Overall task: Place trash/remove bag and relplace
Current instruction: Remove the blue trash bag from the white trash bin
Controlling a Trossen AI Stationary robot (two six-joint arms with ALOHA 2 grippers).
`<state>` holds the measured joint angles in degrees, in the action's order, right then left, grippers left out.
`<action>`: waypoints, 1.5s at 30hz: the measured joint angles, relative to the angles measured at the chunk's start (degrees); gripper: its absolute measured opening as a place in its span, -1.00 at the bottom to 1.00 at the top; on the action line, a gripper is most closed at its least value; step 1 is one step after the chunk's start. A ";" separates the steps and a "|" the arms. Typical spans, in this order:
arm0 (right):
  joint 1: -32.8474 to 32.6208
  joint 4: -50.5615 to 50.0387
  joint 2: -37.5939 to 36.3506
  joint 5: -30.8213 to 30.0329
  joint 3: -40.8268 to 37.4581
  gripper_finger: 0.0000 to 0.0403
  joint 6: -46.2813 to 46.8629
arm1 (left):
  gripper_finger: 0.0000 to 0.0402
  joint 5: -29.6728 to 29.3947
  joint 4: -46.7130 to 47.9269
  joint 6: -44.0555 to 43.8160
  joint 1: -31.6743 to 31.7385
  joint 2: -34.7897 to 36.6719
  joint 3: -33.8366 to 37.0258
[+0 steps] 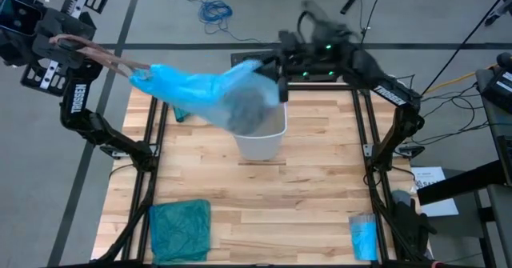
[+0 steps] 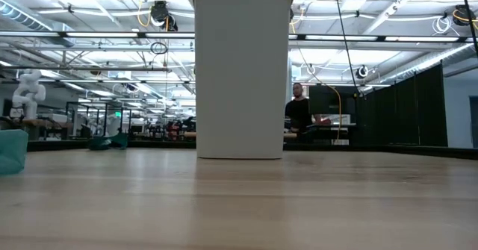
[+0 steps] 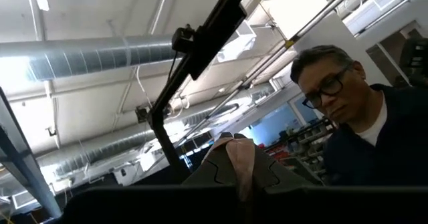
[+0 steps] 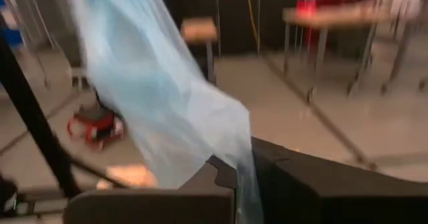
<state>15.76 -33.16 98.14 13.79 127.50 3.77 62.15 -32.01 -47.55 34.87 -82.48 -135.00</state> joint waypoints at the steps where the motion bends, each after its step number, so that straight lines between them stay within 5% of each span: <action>1: 0.11 1.52 -0.02 0.10 0.84 -1.00 -0.03 | -1.00 0.19 0.00 0.00 0.00 0.00 0.00; 17: 4.43 17.39 0.34 11.82 3.93 -1.00 4.37 | -1.00 1.44 -0.47 3.61 -0.01 -0.44 0.00; 29: 4.90 17.31 0.56 15.12 7.50 -1.00 6.08 | -1.00 -2.10 -0.62 22.46 -0.02 3.06 0.00; 45: 1.86 25.96 5.40 22.05 7.46 -1.00 14.06 | -1.00 -3.27 10.54 22.56 -0.01 4.22 0.02</action>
<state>17.62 -7.21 103.54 35.84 134.96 17.83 58.88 -21.47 -24.99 34.86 -78.26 -134.98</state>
